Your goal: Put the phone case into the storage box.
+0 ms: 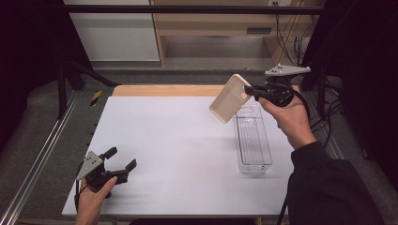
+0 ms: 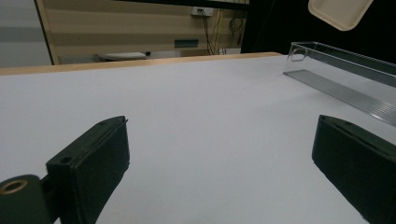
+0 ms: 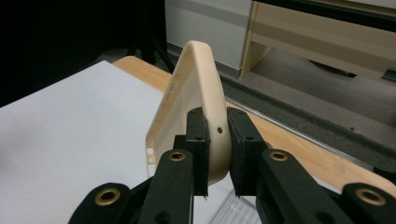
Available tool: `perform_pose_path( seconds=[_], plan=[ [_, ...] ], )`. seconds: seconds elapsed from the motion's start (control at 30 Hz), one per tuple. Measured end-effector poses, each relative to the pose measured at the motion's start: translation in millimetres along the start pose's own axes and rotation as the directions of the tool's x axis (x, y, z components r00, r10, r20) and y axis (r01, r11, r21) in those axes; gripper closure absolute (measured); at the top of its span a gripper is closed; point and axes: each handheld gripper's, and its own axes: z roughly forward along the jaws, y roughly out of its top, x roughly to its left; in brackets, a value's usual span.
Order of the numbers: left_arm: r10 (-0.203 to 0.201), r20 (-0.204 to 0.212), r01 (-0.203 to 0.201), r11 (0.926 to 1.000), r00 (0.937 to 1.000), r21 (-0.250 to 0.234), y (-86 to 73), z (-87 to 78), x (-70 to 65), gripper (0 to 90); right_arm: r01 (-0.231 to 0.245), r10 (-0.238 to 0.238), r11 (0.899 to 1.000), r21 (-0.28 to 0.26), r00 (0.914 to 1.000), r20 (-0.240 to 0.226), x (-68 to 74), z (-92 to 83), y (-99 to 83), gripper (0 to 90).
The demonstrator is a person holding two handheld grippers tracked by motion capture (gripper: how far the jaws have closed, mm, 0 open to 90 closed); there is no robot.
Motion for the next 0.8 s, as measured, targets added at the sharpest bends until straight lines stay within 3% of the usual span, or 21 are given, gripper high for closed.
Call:
perform_pose_path(
  seconds=[0.27, 0.8],
  plan=[
    [-0.006, 0.006, 0.006, 1.0, 1.0, 0.003, -0.9, 1.1, 0.6, 3.6, -0.024, 0.025, 0.999, -0.024, 0.9988, 0.043, -22.4, -17.7, -0.8, 79.8],
    [-0.01, 0.026, 0.01, 0.9999, 0.9996, 0.0, -1.9, 2.3, 1.4, 3.6, -0.055, 0.056, 0.998, -0.014, 0.9908, 0.123, -63.3, -36.3, -17.5, 79.8]
  ],
)
